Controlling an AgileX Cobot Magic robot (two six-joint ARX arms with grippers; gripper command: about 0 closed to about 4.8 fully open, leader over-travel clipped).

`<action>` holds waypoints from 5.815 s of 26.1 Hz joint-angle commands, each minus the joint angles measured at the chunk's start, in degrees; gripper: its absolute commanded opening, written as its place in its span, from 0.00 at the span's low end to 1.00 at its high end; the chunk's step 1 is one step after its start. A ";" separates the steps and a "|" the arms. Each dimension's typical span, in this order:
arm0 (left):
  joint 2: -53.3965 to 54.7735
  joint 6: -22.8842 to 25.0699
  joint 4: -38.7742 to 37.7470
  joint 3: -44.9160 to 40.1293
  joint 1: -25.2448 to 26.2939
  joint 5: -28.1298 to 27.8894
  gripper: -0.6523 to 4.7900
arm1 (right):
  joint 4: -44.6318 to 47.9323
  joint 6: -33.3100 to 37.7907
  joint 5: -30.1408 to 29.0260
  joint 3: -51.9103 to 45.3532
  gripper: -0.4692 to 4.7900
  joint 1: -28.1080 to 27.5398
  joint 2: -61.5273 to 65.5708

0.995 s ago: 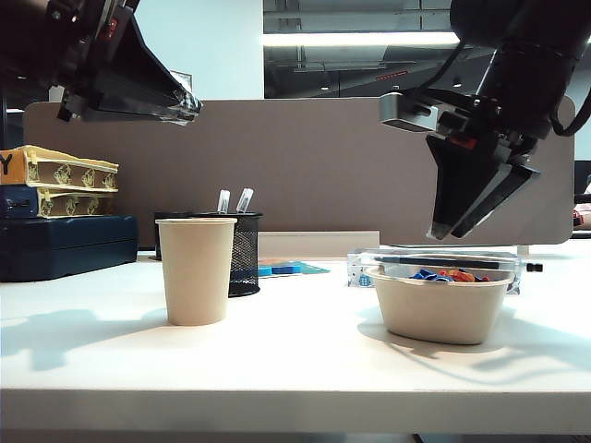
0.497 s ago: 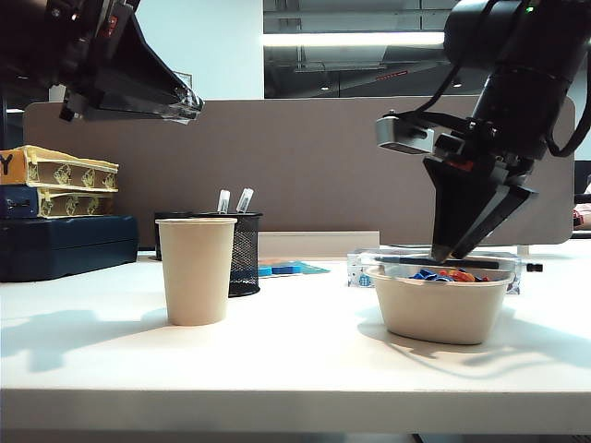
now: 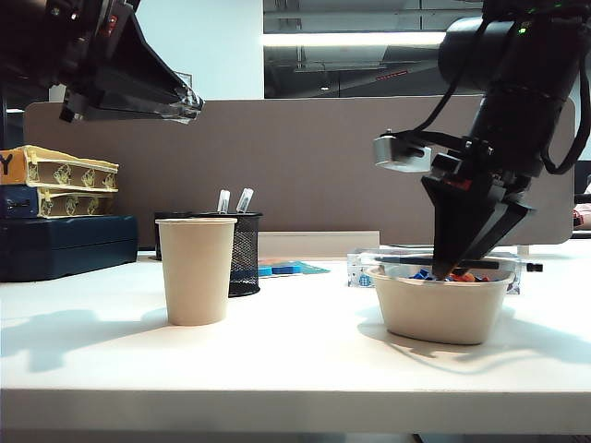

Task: Pick up one pen and put it in the pen container.

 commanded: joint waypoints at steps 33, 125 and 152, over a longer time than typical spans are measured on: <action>-0.11 -0.59 0.52 0.48 -0.09 0.39 0.23 | 1.73 0.92 -0.15 0.48 0.14 -0.48 -0.24; 17.25 -38.97 36.15 14.08 -0.09 6.80 0.36 | 26.21 33.38 -41.53 18.82 0.09 3.52 0.83; 17.84 -41.07 36.54 14.25 -0.11 6.62 0.11 | 27.45 34.18 -38.16 18.91 0.37 4.17 1.90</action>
